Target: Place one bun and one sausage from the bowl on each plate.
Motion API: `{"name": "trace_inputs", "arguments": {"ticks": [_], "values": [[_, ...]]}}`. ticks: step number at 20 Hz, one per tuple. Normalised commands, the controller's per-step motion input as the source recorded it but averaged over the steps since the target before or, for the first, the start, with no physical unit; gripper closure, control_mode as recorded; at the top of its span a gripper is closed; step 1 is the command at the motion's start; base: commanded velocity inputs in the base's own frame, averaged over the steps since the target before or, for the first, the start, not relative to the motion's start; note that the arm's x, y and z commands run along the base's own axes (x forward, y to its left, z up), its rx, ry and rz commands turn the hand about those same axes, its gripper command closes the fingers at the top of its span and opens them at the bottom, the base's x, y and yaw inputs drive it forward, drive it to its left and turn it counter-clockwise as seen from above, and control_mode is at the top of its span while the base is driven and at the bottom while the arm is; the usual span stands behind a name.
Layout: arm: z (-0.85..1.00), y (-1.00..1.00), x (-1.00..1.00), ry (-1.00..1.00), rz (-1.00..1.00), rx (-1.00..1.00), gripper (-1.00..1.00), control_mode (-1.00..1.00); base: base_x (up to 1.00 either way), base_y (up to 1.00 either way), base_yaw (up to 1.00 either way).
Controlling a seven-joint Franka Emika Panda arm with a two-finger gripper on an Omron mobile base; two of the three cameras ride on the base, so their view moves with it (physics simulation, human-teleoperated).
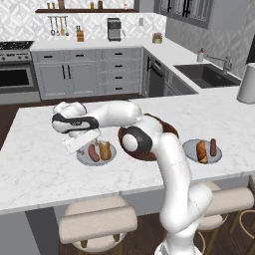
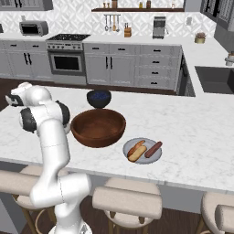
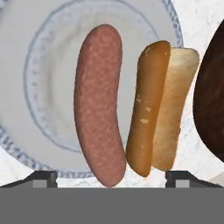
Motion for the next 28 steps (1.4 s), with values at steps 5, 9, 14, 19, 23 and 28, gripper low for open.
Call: {"name": "trace_inputs", "arguments": {"ticks": [5, 9, 14, 19, 23, 28], "values": [[0.82, -0.79, -0.44, -0.26, -0.01, 0.22, -1.00, -1.00, 0.00, 0.00, 0.00], [0.67, -1.00, -0.44, -0.22, 0.00, 0.29, -1.00, -1.00, 0.00, 0.00, 0.00], [0.83, -1.00, -0.50, -0.11, -0.01, 0.29, -1.00, -1.00, 0.00, 0.00, 0.00], [0.75, -1.00, -0.74, -0.03, 0.00, 0.21, -1.00, -1.00, 0.00, 0.00, 0.00], [0.58, -0.91, -0.81, -0.03, 0.00, 0.16, -1.00, -1.00, 0.00, 0.00, 0.00], [0.44, -0.71, -0.70, -0.05, 0.00, 0.10, -1.00, -1.00, 0.00, 0.00, 0.00]]}}
